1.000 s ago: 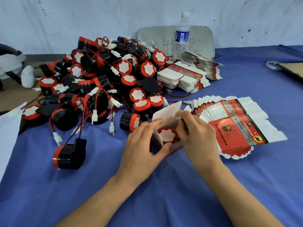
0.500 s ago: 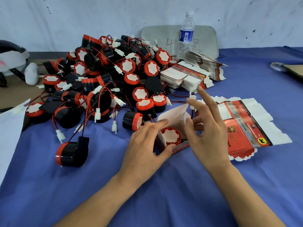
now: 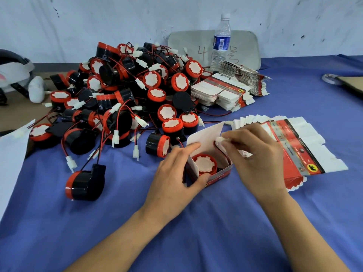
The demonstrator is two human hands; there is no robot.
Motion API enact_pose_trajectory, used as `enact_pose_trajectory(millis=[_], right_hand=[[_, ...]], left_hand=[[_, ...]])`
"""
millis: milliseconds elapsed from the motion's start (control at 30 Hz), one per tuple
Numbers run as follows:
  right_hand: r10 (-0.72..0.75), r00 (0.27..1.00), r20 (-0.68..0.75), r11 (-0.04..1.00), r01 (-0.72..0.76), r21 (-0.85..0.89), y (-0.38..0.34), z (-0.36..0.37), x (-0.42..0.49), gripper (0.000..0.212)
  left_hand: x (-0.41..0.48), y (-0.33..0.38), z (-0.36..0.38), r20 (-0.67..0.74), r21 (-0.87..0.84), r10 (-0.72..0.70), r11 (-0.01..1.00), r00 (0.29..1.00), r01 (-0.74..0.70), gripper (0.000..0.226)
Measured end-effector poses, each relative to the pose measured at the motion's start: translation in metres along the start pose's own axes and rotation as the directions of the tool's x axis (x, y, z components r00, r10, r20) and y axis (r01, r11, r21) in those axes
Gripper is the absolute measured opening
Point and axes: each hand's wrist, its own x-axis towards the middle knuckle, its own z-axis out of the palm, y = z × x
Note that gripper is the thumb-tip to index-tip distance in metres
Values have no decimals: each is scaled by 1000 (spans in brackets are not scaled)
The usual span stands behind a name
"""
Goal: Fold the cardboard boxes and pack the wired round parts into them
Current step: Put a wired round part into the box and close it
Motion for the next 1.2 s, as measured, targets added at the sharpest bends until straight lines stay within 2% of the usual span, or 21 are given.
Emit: enact_pose_trajectory(millis=[100, 200, 333, 400, 500, 600, 700, 767, 900, 933, 967, 1033, 1067, 1133, 1200], right_hand=[[-78, 991, 106, 965, 102, -241, 0, 3, -1, 11], [-64, 981, 181, 903, 134, -409, -1, 2, -1, 11], [-21, 936, 351, 828, 213, -519, -5, 1, -3, 8], [62, 900, 431, 816, 203, -541, -7, -1, -1, 6], [240, 797, 555, 807, 154, -570, -10, -4, 1, 28], [277, 764, 582, 835, 108, -539, -15, -4, 1, 59], [274, 744, 610, 840, 124, -529, -14, -2, -2, 68], [229, 785, 576, 876, 92, -473, -12, -3, -4, 61], [57, 931, 361, 984, 8, -176, -5, -2, -8, 18], [39, 948, 317, 995, -7, -103, -4, -1, -7, 12], [42, 959, 281, 999, -34, -36, -2, -1, -6, 23], [149, 949, 277, 970, -194, 144, 1, -1, -2, 47], [220, 929, 297, 928, -293, 231, 4, -1, 0, 50], [321, 885, 338, 826, -436, 357, 9, -2, 2, 43], [395, 823, 408, 699, -557, 448, 13, 0, 1, 28]], left_hand=[[0, -2, 1, 2, -6, -5, 1000, 1000, 5, 61], [-1, -3, 1, -1, -19, -7, 1000, 1000, 7, 61], [-1, -3, 2, -15, -19, -5, 1000, 1000, 5, 60], [-1, -3, 2, -17, -20, -5, 1000, 1000, 5, 60], [-1, -3, 2, -29, -19, 6, 1000, 1000, -6, 60], [0, -3, 2, -36, -37, 13, 999, 999, -14, 60], [1, -5, 2, -41, -55, 6, 998, 999, -8, 61], [1, -6, 2, -42, -77, 4, 997, 999, -8, 62], [2, -9, 1, -40, -124, -17, 992, 999, 12, 65], [3, -9, 0, -30, -127, -26, 992, 999, 22, 68], [3, -9, 0, -19, -130, -29, 991, 999, 26, 70], [4, -9, 1, 3, -150, -28, 988, 1000, 28, 68], [4, -8, 1, 11, -168, -30, 985, 999, 31, 66], [4, -8, 2, 31, -211, -35, 977, 999, 40, 63], [4, -8, 4, 60, -243, -33, 969, 998, 46, 60]])
